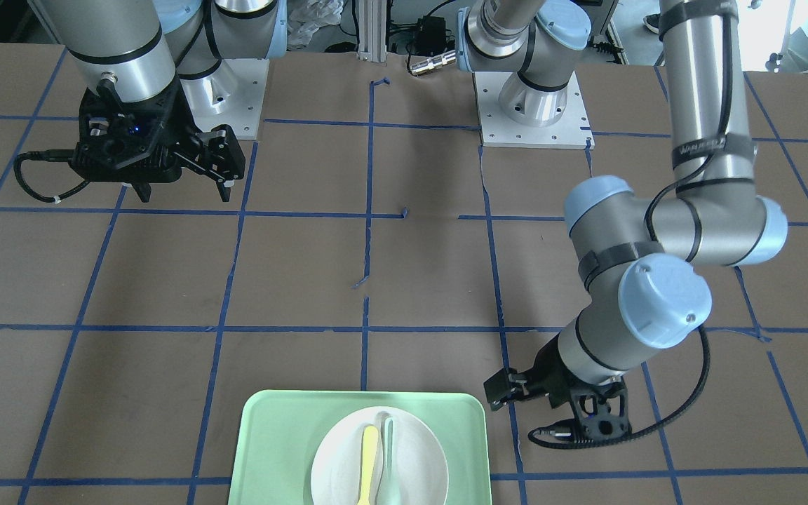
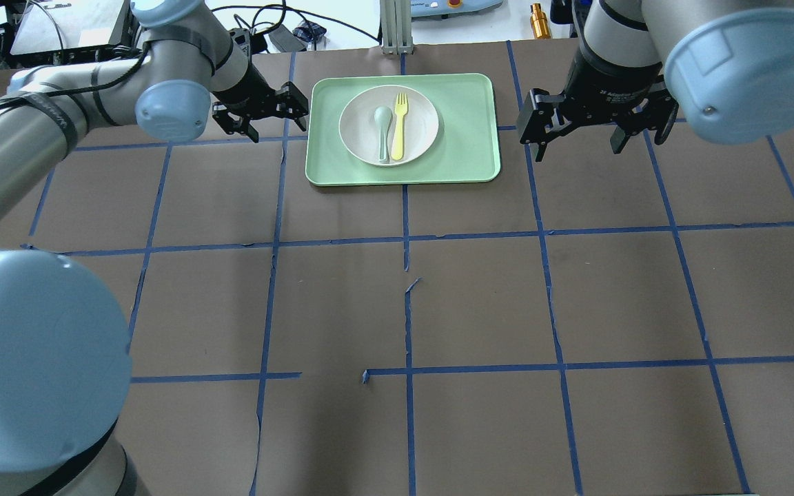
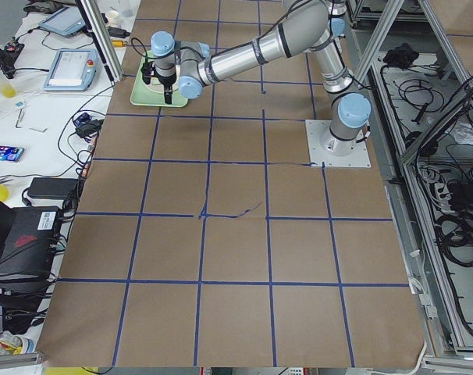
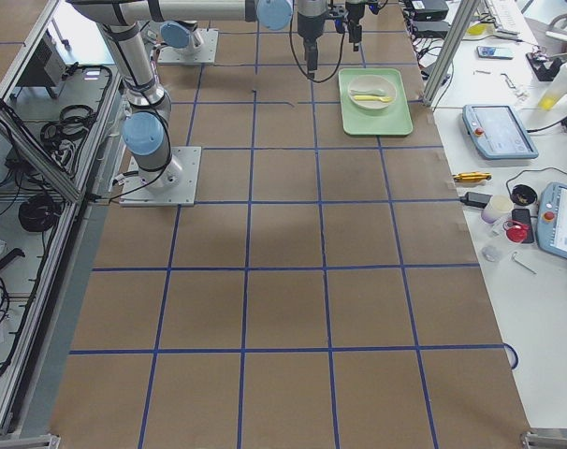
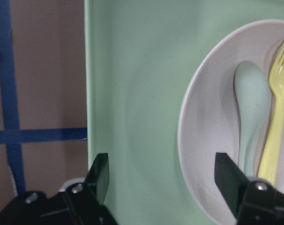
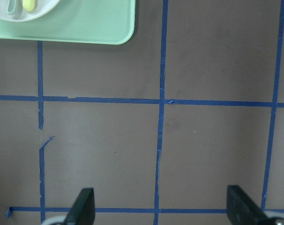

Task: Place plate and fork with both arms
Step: 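Release the plate on the tray and draw the left gripper back, then move the right gripper over the plate above the yellow fork, then lower the right gripper and grasp the yellow fork from the plate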

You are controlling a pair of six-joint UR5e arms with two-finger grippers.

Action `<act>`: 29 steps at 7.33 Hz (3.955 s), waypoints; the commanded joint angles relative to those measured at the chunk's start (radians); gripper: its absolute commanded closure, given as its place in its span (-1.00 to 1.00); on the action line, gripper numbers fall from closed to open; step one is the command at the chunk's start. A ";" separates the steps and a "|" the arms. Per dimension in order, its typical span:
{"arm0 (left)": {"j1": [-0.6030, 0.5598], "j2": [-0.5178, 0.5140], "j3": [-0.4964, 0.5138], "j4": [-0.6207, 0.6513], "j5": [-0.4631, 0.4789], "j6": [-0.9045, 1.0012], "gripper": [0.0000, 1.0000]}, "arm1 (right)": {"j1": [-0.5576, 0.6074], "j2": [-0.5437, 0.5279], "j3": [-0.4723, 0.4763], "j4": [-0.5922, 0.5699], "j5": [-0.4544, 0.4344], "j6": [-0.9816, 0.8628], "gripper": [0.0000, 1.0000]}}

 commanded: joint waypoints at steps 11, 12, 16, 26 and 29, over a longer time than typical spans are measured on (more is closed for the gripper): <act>-0.016 0.479 -0.167 -0.348 0.091 0.011 -1.00 | 0.157 0.357 -0.226 -0.248 -0.006 0.100 -1.00; -0.019 0.479 -0.169 -0.348 0.091 0.011 -1.00 | 0.175 0.465 -0.311 -0.250 0.047 0.112 -1.00; -0.022 0.488 -0.180 -0.351 0.093 0.012 -1.00 | 0.184 0.773 -0.573 -0.319 0.046 0.530 -0.81; -0.022 0.483 -0.186 -0.349 0.096 0.012 -1.00 | 0.203 0.893 -0.614 -0.376 0.083 0.485 -0.22; -0.022 0.477 -0.186 -0.349 0.095 0.011 -1.00 | 0.203 0.907 -0.612 -0.389 0.083 0.456 -0.17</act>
